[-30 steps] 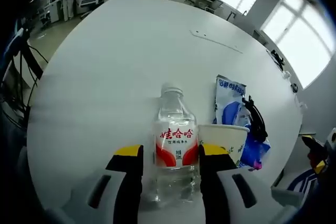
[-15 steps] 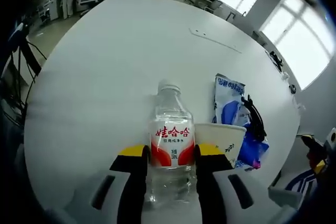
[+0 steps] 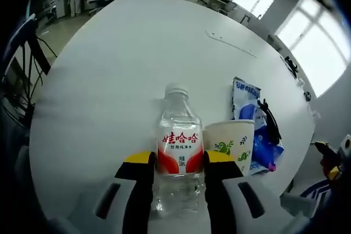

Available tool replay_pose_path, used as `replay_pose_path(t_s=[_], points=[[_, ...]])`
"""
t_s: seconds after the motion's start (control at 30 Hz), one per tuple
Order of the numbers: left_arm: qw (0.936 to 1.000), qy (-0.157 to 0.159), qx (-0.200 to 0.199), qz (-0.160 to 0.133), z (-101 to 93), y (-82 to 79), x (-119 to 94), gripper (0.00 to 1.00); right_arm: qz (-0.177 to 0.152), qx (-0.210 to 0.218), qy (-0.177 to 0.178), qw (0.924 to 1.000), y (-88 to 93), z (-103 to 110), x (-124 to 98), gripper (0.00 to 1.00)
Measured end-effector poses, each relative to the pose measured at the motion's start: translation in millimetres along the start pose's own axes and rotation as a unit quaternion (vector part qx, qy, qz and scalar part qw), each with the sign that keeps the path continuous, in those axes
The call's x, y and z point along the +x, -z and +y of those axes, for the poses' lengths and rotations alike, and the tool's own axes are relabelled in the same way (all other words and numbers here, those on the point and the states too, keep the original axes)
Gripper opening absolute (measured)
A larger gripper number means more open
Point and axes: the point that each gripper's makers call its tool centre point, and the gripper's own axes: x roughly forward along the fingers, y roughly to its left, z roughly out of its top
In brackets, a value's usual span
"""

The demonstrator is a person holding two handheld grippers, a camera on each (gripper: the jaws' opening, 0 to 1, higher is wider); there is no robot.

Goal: Arrange the tabletop items into an orderly group along one side of the table until the central work area is clear of visible clutter.

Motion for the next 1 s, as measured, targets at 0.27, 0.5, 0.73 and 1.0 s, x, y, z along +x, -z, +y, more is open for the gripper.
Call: replay_pose_path(t_s=[0.27, 0.5, 0.73, 1.0], points=[[1.0, -0.006, 0.006, 0.005, 5.7, 6.3, -5.2, 0.34, -0.001, -0.002, -0.003, 1.0, -0.6, 1.9, 2.6, 0.85], [0.9998, -0.013, 0.008, 0.009, 7.2, 7.6, -7.1, 0.34, 0.001, -0.003, -0.008, 1.0, 0.4, 7.6, 4.9, 0.85], [0.9997, -0.015, 0.008, 0.016, 4.8, 4.7, 0.4, 0.4, 0.003, -0.001, -0.006, 1.0, 3.3, 6.0, 2.4, 0.85], [0.9992, -0.022, 0.014, 0.031, 5.9, 4.8, 8.8, 0.4, 0.005, 0.005, 0.004, 1.0, 7.1, -0.2, -4.1, 0.85]])
